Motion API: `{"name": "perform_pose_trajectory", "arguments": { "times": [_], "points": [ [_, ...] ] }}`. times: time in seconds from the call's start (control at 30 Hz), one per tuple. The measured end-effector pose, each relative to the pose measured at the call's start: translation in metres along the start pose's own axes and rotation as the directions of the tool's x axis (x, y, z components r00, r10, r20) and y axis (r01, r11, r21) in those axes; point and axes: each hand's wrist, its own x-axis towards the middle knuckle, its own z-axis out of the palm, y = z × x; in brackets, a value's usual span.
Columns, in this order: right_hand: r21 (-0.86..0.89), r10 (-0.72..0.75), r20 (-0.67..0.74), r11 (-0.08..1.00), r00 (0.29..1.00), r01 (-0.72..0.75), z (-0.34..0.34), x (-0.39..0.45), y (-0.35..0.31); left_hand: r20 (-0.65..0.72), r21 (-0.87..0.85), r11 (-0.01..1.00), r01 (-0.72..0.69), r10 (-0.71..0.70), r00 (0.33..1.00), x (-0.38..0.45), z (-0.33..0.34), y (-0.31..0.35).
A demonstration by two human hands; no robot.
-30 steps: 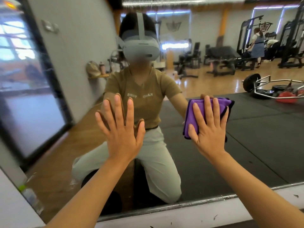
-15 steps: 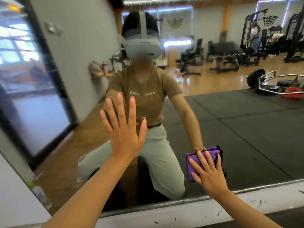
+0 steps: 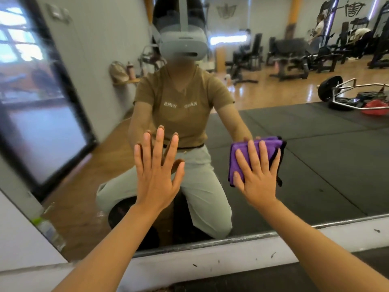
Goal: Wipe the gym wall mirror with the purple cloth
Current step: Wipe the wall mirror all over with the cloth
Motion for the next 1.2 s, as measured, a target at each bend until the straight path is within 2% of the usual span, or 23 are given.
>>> {"name": "perform_pose_trajectory", "arguments": {
  "times": [0.07, 0.17, 0.3, 0.37, 0.47, 0.53, 0.63, 0.77, 0.83, 0.9, 0.97, 1.07, 1.13, 1.2],
  "points": [
    [-0.007, -0.055, 0.097, 0.998, 0.994, 0.056, 0.009, -0.057, -0.006, 0.000, -0.005, 1.000, 0.002, -0.002, 1.000, -0.003, 0.002, 0.000],
    [-0.047, -0.162, 0.278, 0.982, 0.947, 0.182, 0.014, -0.130, -0.006, -0.002, 0.007, 1.000, -0.013, 0.013, 1.000, -0.004, 0.005, -0.003],
    [-0.050, -0.208, 0.377, 0.969, 0.903, 0.243, 0.016, -0.143, 0.001, -0.002, 0.023, 1.000, -0.016, 0.016, 1.000, -0.005, 0.007, -0.004],
    [-0.031, -0.236, 0.354, 0.964, 0.905, 0.263, 0.016, -0.132, 0.003, -0.001, 0.018, 1.000, -0.018, 0.018, 1.000, -0.005, 0.007, -0.003],
    [-0.002, -0.236, 0.181, 0.971, 0.955, 0.241, 0.013, -0.074, -0.005, 0.009, 0.019, 1.000, -0.016, 0.016, 1.000, -0.003, 0.005, -0.004],
    [0.021, -0.180, 0.075, 0.984, 0.981, 0.179, 0.004, -0.017, -0.015, 0.021, -0.002, 1.000, -0.018, 0.018, 1.000, -0.003, 0.002, -0.005],
    [0.010, -0.072, -0.007, 0.997, 0.997, 0.072, -0.010, 0.049, -0.027, 0.036, -0.005, 1.000, -0.025, 0.025, 0.999, -0.010, -0.003, -0.012],
    [0.004, 0.046, -0.061, 0.999, 0.997, -0.046, -0.004, 0.053, -0.045, 0.052, 0.021, 1.000, 0.001, -0.002, 0.999, -0.025, -0.008, -0.027],
    [0.013, 0.016, -0.032, 1.000, 0.999, -0.015, 0.009, 0.017, -0.056, 0.075, 0.036, 0.999, 0.011, -0.014, 0.997, -0.034, -0.010, -0.032],
    [0.007, -0.100, 0.051, 0.995, 0.994, 0.100, 0.022, -0.039, -0.066, 0.085, 0.045, 0.999, 0.023, -0.027, 0.996, -0.043, -0.011, -0.033],
    [0.007, -0.211, 0.164, 0.977, 0.964, 0.213, 0.030, -0.092, -0.070, 0.092, 0.058, 0.998, 0.037, -0.042, 0.995, -0.049, -0.012, -0.033],
    [0.010, -0.256, 0.292, 0.964, 0.922, 0.265, 0.032, -0.125, -0.068, 0.113, 0.086, 0.996, 0.025, -0.034, 0.993, -0.052, -0.014, -0.036],
    [0.008, -0.277, 0.299, 0.958, 0.913, 0.288, 0.032, -0.120, -0.065, 0.132, 0.100, 0.995, 0.018, -0.031, 0.991, -0.053, -0.016, -0.039],
    [0.014, -0.312, 0.243, 0.948, 0.918, 0.319, 0.029, -0.102, -0.063, 0.137, 0.109, 0.994, 0.032, -0.047, 0.989, -0.058, -0.018, -0.041]
  ]
}}
